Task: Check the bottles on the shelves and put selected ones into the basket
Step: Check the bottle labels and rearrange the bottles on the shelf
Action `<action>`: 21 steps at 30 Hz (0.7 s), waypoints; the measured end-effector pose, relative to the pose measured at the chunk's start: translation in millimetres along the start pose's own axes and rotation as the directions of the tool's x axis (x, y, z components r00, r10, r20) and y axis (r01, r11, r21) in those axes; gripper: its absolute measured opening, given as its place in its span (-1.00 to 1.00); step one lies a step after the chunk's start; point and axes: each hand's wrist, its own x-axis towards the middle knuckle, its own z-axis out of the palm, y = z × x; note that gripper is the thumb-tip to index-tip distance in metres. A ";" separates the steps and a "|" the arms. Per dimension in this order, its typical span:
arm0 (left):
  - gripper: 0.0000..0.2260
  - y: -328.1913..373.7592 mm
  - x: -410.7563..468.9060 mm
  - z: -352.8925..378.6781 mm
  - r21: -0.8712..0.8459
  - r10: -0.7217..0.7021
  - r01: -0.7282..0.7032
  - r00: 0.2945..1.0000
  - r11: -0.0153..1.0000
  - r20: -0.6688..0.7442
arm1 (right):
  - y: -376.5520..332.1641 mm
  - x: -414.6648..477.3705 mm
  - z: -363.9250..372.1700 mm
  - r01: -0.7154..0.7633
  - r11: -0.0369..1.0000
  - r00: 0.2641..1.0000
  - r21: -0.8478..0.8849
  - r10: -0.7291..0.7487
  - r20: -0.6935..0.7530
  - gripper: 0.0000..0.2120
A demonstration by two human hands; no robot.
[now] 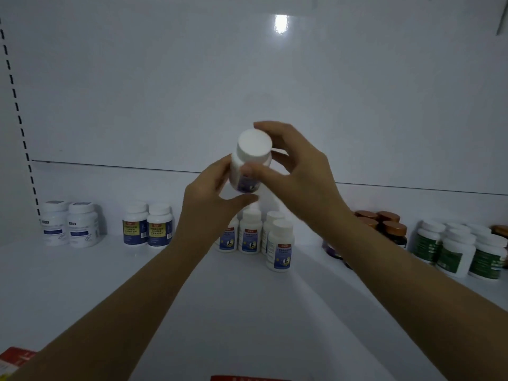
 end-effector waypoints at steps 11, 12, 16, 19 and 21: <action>-0.56 38.8 23.7 -26.5 -0.143 -0.656 0.804 0.561 0.578 0.505 | -2.3 59.3 -6.3 -0.795 0.599 0.585 0.097 0.715 0.383 -0.70; -0.54 39.6 21.8 -26.9 -0.111 -0.683 0.830 0.518 0.546 0.515 | 0.9 57.0 -6.9 -0.850 0.522 0.499 0.068 0.758 0.419 -0.70; -0.39 38.2 15.0 -28.7 0.028 -0.757 0.911 0.325 0.412 0.567 | 18.1 41.8 -6.6 -0.963 0.271 0.231 -0.002 0.825 0.515 -0.57; -0.38 38.3 12.4 -27.7 0.067 -0.768 0.918 0.285 0.391 0.574 | 24.8 33.1 -4.6 -0.974 0.224 0.199 0.019 0.821 0.536 -0.49; -0.44 39.8 10.4 -26.0 0.053 -0.762 0.905 0.323 0.423 0.561 | 24.7 31.7 -5.0 -0.966 0.249 0.245 0.066 0.809 0.534 -0.50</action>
